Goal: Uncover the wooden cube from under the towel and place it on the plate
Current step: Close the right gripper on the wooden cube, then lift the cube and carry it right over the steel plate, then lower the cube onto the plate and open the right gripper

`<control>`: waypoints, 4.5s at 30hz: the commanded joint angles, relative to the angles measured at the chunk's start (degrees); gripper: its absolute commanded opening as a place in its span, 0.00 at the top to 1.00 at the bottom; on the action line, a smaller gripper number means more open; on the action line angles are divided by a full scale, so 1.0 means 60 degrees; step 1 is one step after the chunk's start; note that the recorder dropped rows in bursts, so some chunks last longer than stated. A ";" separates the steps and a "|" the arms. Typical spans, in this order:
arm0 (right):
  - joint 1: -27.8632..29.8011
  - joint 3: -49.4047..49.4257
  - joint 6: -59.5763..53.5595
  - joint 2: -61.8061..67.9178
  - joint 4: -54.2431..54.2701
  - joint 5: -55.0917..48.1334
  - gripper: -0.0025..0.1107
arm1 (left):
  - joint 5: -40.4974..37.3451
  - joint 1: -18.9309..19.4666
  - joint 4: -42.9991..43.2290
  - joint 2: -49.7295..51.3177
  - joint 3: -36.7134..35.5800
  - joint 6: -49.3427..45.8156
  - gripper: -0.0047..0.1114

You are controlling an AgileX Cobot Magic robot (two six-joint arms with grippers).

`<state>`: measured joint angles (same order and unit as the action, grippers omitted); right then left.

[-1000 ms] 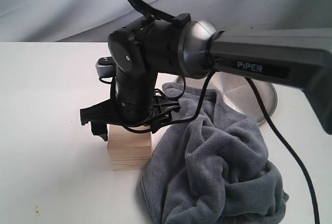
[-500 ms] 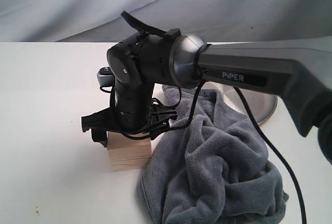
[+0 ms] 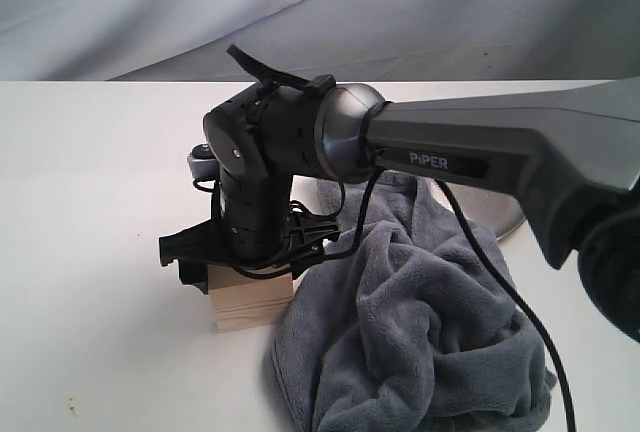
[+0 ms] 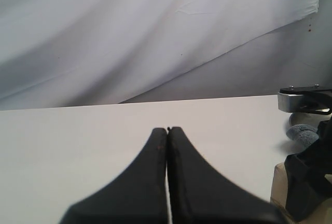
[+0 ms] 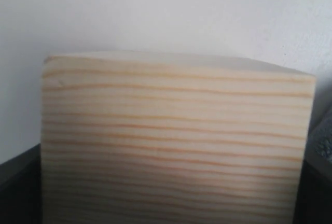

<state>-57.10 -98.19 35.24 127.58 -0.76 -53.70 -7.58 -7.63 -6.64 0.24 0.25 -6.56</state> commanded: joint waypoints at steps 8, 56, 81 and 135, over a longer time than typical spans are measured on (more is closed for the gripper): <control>-0.0011 0.0026 0.0160 0.0120 -0.0312 -0.0284 0.98 | 0.0003 -0.0046 -0.0016 -0.0040 -0.0042 0.0024 0.96; 0.2369 0.0026 -0.1411 -0.3172 -0.1332 -0.1964 0.98 | 0.0003 -0.0046 -0.0016 -0.0040 -0.0042 0.0024 0.96; 0.4843 0.0016 -0.2158 -0.2706 -0.1461 -0.0896 0.98 | 0.0003 -0.0046 -0.0016 -0.0040 -0.0042 0.0024 0.96; 0.5888 -0.1874 -0.2403 0.0139 -0.0430 0.0778 0.98 | 0.0003 -0.0046 -0.0016 -0.0040 -0.0042 0.0024 0.96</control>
<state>-21.85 -108.96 21.77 129.33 -3.46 -50.52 -7.58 -7.63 -6.64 0.24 0.25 -6.56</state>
